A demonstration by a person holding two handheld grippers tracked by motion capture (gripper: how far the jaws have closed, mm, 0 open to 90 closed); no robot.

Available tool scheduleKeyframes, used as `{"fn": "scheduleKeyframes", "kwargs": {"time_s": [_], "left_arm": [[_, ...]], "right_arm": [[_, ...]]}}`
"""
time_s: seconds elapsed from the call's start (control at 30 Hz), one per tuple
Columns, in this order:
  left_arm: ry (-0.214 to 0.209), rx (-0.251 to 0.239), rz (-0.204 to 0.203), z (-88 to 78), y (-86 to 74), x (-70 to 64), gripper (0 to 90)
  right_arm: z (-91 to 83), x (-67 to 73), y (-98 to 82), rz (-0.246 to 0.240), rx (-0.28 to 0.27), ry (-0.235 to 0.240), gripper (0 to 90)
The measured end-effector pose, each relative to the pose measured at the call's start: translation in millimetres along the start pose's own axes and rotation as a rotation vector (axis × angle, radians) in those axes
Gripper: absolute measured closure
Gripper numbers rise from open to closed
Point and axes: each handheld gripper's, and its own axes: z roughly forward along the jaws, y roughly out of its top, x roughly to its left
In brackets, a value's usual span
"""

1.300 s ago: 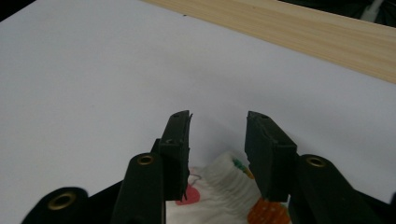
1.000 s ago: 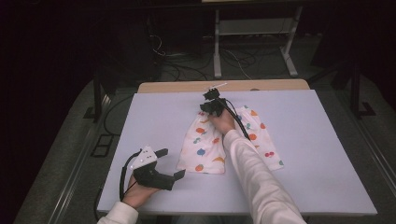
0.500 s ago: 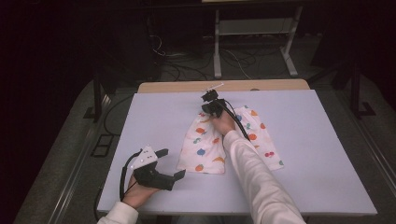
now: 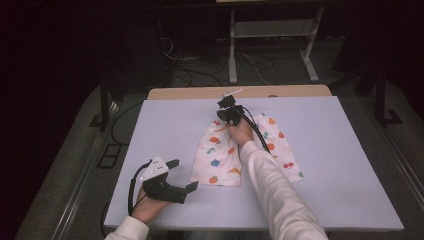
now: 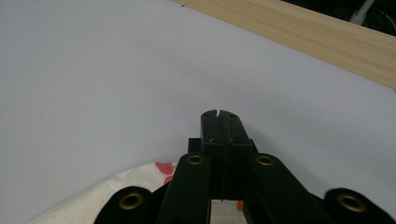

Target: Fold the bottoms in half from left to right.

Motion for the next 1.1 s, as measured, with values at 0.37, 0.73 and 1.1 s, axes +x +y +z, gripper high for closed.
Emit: {"fn": "scheduleKeyframes", "kwargs": {"time_s": [0.37,0.73,1.1], "left_arm": [[-0.024,0.12,-0.023,4.2,11.6,0.0,0.0],[-0.008,0.194,-0.042,7.5,31.9,10.3,0.0],[0.003,0.246,-0.12,21.4,32.8,30.4,0.0]], "right_arm": [[-3.9,4.2,-1.4,-0.004,-0.021,0.003,89.1],[-4.0,3.8,-0.9,0.0,-0.022,0.002,89.1],[-3.7,3.6,-0.6,-0.006,-0.028,0.0,89.1]]}}
